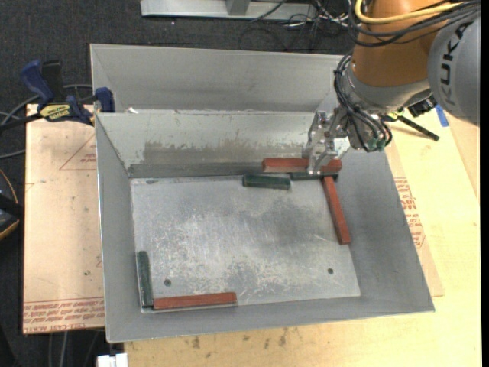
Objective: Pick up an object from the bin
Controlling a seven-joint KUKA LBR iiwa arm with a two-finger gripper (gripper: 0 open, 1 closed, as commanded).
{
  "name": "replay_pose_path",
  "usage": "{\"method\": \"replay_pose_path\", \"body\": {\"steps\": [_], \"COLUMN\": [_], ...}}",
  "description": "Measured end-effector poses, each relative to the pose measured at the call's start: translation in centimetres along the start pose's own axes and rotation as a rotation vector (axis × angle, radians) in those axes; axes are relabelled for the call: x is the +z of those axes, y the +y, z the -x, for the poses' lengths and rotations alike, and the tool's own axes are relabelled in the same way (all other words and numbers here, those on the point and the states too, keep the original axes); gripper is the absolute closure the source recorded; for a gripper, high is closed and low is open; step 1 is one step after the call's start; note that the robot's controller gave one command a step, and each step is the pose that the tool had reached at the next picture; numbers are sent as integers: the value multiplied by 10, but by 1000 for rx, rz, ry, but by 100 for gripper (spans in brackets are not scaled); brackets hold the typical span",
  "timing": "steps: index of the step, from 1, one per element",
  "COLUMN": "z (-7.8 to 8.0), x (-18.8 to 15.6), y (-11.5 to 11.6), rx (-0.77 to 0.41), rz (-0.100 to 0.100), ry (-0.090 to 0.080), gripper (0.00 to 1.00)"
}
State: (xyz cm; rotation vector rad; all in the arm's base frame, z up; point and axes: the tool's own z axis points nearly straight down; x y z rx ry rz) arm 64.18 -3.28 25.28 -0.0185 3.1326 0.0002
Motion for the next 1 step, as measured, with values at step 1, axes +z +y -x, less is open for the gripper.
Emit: {"method": "replay_pose_path", "body": {"steps": [1], "z": [-1], "x": [2], "y": [0], "rx": [0], "rz": [0], "ry": [3], "gripper": [100]}}
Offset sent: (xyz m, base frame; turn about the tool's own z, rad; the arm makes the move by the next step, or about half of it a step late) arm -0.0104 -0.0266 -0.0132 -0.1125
